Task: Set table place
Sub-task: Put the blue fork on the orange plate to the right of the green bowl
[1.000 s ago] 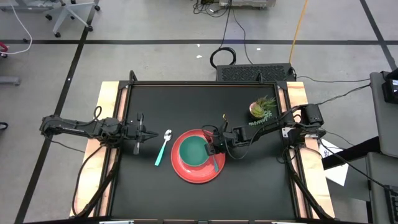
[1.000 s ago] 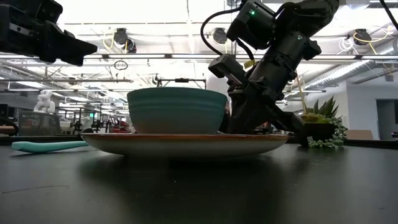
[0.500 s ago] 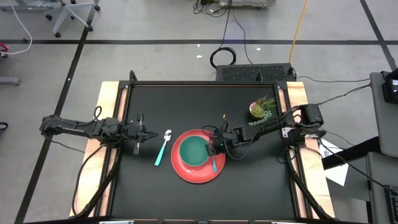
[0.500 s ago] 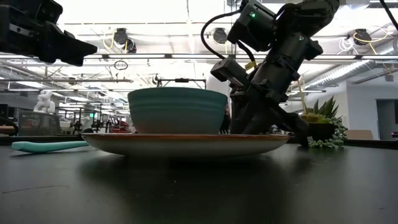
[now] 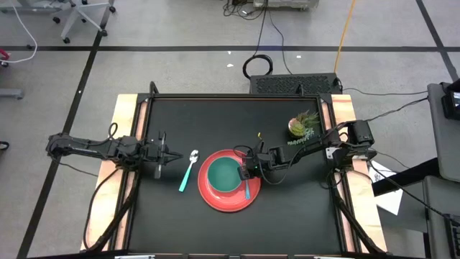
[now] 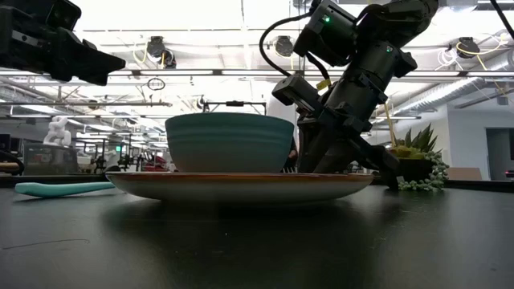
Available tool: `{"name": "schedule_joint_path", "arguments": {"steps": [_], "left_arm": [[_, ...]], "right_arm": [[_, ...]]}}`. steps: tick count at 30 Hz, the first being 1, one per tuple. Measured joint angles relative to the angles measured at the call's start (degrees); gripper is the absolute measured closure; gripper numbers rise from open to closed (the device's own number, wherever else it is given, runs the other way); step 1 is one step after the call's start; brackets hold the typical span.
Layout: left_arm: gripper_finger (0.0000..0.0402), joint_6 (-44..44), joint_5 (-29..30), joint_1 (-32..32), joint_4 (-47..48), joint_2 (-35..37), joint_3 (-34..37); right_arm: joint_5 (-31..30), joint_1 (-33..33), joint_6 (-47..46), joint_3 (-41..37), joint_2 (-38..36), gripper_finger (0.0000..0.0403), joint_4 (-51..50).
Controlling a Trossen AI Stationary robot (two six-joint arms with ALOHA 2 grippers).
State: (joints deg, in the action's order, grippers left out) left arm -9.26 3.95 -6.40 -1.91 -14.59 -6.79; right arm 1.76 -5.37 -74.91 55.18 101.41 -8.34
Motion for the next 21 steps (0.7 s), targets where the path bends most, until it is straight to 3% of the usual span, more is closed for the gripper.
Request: {"name": "schedule_joint_path", "arguments": {"steps": [21], "left_arm": [[0.0376,0.17,0.0,0.01,-0.01,-0.02,0.0]], "right_arm": [[1.1,0.0,0.21,0.04,-0.07,0.0333,-0.11]]}}
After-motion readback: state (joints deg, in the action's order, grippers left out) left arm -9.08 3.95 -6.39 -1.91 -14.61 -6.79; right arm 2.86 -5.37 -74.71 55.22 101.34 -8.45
